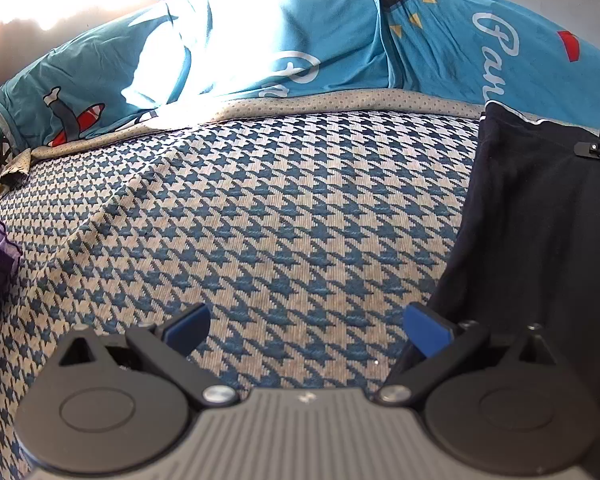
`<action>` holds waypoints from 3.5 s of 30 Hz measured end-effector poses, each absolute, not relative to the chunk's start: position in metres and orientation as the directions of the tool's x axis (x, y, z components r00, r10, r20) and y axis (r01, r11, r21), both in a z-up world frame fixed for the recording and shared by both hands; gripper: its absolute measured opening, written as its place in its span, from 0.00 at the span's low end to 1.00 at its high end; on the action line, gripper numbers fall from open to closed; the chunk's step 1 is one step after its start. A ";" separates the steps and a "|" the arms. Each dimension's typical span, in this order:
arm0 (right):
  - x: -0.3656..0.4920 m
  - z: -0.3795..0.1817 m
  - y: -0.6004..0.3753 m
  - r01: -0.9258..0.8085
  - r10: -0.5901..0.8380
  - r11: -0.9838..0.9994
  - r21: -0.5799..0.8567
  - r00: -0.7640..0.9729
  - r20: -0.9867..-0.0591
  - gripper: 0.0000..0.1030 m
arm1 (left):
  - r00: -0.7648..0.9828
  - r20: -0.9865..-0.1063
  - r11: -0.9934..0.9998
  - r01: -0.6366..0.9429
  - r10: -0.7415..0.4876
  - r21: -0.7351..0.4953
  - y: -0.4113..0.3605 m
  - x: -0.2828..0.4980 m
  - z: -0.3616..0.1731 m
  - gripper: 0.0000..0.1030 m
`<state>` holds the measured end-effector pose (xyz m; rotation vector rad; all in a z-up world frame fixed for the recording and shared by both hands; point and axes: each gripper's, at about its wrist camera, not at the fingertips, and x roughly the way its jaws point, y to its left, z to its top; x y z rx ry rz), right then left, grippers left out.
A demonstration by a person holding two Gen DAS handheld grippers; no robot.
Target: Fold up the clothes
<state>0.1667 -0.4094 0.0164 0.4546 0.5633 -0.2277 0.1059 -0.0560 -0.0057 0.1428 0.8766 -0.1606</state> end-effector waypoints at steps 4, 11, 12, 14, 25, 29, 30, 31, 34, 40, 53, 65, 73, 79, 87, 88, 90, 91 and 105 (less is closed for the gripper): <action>0.149 0.015 -0.431 0.442 -0.195 0.840 0.314 0.786 -0.587 0.07 | 0.631 -0.771 0.975 0.212 -0.083 0.069 -0.060 0.103 -0.005 1.00; 0.124 0.004 -0.455 0.531 -0.269 0.801 0.277 0.731 -0.627 0.18 | 0.629 -0.771 0.966 0.248 -0.102 0.074 -0.066 0.098 -0.003 1.00; 0.120 0.006 -0.457 0.536 -0.270 0.796 0.280 0.729 -0.629 0.23 | 0.629 -0.770 0.965 0.254 -0.109 0.070 -0.066 0.097 -0.003 1.00; 0.112 0.010 -0.462 0.545 -0.269 0.786 0.292 0.726 -0.633 0.28 | 0.631 -0.767 0.963 0.261 -0.116 0.068 -0.067 0.095 -0.002 1.00; 0.052 0.031 -0.449 0.509 -0.174 0.780 0.364 0.735 -0.655 0.29 | 0.635 -0.750 0.948 0.317 -0.183 0.037 -0.069 0.080 0.002 1.00; 0.032 0.032 -0.431 0.483 -0.136 0.798 0.360 0.727 -0.673 0.30 | 0.629 -0.751 0.938 0.346 -0.201 0.039 -0.071 0.070 0.003 1.00; 0.027 0.033 -0.427 0.476 -0.127 0.803 0.359 0.725 -0.677 0.30 | 0.625 -0.753 0.935 0.352 -0.205 0.037 -0.072 0.067 0.003 1.00; 0.021 0.033 -0.423 0.469 -0.117 0.807 0.358 0.722 -0.682 0.31 | 0.623 -0.754 0.934 0.356 -0.209 0.035 -0.072 0.064 0.003 1.00; 0.005 0.034 -0.408 0.441 -0.078 0.818 0.369 0.720 -0.689 0.32 | 0.618 -0.755 0.931 0.363 -0.220 0.026 -0.069 0.056 0.005 1.00; -0.035 0.029 -0.372 0.364 0.031 0.833 0.416 0.720 -0.694 0.34 | 0.609 -0.759 0.937 0.350 -0.229 -0.002 -0.055 0.046 0.007 1.00; -0.111 0.010 -0.304 0.217 0.278 0.813 0.541 0.671 -0.688 0.35 | 0.604 -0.759 0.947 0.317 -0.244 -0.053 -0.031 0.015 0.008 1.00; -0.119 -0.005 -0.270 0.139 0.445 0.755 0.641 0.611 -0.655 0.35 | 0.585 -0.769 0.954 0.281 -0.256 -0.104 -0.015 -0.009 0.002 1.00; -0.112 -0.009 -0.260 0.149 0.442 0.745 0.650 0.619 -0.649 0.34 | 0.567 -0.770 0.950 0.260 -0.295 -0.172 -0.007 -0.009 -0.002 1.00; -0.109 -0.013 -0.264 0.177 0.432 0.727 0.663 0.633 -0.642 0.08 | 0.534 -0.767 0.934 0.234 -0.355 -0.269 0.003 -0.009 -0.006 1.00; -0.109 0.001 -0.275 0.135 0.462 0.656 0.742 0.706 -0.537 0.07 | 0.502 -0.739 0.892 0.202 -0.449 -0.404 0.015 -0.011 -0.009 1.00; -0.109 0.002 -0.277 0.134 0.465 0.647 0.751 0.711 -0.527 0.07 | 0.497 -0.733 0.883 0.206 -0.465 -0.421 0.014 -0.011 -0.009 1.00; -0.109 0.005 -0.281 0.133 0.468 0.629 0.766 0.722 -0.510 0.07 | 0.485 -0.722 0.867 0.211 -0.494 -0.451 0.013 -0.012 -0.009 1.00; -0.109 0.006 -0.283 0.133 0.469 0.620 0.773 0.727 -0.501 0.07 | 0.477 -0.716 0.858 0.211 -0.509 -0.469 0.012 -0.012 -0.010 1.00; -0.110 0.018 -0.297 0.108 0.470 0.573 0.812 0.769 -0.434 0.07 | 0.390 -0.676 0.777 0.233 -0.625 -0.584 -0.016 -0.008 -0.019 1.00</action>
